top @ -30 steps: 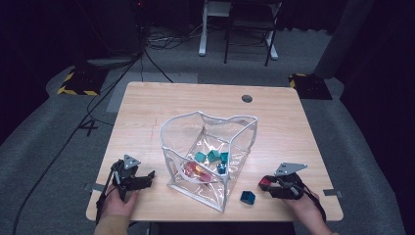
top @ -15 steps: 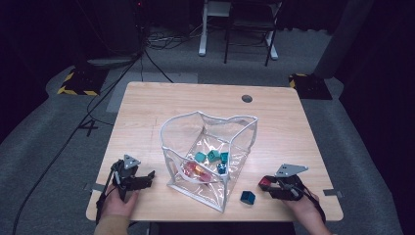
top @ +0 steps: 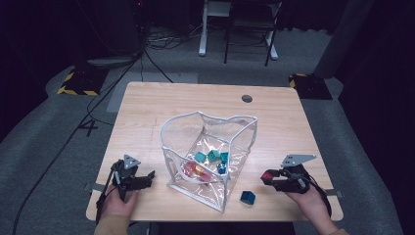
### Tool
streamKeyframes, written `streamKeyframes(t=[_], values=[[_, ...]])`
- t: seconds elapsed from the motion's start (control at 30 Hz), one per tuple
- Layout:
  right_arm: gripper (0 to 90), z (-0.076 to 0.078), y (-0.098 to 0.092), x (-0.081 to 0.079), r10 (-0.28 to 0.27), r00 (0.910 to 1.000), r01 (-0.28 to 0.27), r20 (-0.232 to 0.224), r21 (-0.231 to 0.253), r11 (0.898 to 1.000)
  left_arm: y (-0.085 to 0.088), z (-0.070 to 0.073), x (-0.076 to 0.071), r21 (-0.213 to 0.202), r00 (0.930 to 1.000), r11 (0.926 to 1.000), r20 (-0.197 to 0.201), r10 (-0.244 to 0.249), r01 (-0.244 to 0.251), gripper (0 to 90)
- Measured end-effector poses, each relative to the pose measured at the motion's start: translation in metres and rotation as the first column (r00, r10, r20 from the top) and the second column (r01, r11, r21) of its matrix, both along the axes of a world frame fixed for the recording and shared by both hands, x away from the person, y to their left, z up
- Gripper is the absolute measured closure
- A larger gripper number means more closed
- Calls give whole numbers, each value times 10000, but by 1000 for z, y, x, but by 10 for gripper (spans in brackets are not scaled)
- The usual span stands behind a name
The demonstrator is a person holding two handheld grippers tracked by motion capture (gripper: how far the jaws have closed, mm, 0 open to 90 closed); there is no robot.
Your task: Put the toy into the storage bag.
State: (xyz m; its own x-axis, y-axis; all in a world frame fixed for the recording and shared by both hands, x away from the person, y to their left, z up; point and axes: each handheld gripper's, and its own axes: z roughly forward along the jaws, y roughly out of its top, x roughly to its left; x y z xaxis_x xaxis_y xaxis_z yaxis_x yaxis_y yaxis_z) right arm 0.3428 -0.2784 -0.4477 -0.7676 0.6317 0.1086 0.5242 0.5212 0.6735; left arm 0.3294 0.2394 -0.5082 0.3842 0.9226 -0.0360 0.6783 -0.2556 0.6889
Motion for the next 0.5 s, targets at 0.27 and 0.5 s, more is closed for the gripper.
streamKeyframes(t=[0.27, 0.5], values=[[591, 29, 0, 5, 302, 9995, -302, -25, 208, 9993, 0, 0, 0, 4, 10000, 10000, -1, -4, 4, 151], [591, 50, 1, 9, 342, 9994, -344, 80, 316, 9989, 0, 0, 0, 5, 10000, 10000, 0, 0, 0, 151]])
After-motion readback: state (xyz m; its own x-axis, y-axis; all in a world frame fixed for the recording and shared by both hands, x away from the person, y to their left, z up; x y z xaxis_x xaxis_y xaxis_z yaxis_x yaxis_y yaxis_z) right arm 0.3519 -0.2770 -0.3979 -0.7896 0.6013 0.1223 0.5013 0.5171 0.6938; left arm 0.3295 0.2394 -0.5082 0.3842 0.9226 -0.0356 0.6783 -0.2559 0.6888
